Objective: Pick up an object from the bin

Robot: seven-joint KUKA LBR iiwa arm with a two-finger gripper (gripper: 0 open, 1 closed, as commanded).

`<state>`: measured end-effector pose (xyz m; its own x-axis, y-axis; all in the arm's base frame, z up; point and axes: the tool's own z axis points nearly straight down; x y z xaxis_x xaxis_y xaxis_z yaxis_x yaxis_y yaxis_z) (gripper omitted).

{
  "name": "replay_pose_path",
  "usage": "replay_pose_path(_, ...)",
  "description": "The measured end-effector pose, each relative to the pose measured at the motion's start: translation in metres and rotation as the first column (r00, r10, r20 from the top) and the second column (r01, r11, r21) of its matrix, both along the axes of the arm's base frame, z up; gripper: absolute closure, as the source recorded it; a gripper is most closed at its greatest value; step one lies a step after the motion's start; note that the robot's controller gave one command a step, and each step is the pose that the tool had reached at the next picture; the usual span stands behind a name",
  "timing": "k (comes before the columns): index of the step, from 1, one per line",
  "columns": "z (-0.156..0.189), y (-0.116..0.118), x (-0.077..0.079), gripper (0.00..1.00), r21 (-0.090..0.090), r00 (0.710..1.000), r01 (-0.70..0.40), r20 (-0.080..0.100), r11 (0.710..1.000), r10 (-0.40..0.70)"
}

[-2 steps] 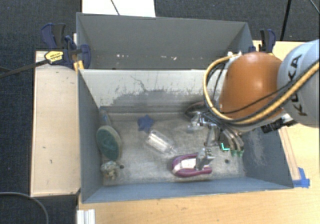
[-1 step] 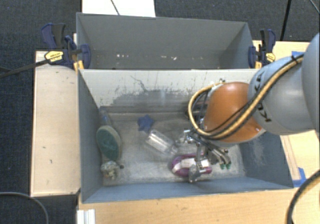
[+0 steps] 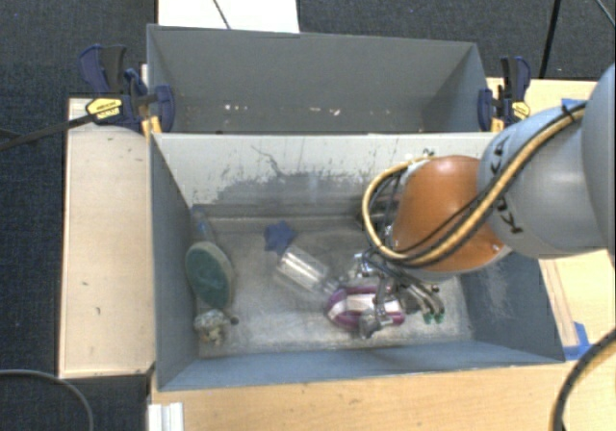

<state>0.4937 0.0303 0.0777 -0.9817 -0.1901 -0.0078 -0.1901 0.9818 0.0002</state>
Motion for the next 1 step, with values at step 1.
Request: replay_pose_path(1, 0.1983, -0.0277, 0.0303, 1.00, -0.004, 0.984, -0.176, 0.003, 0.984, 0.176)
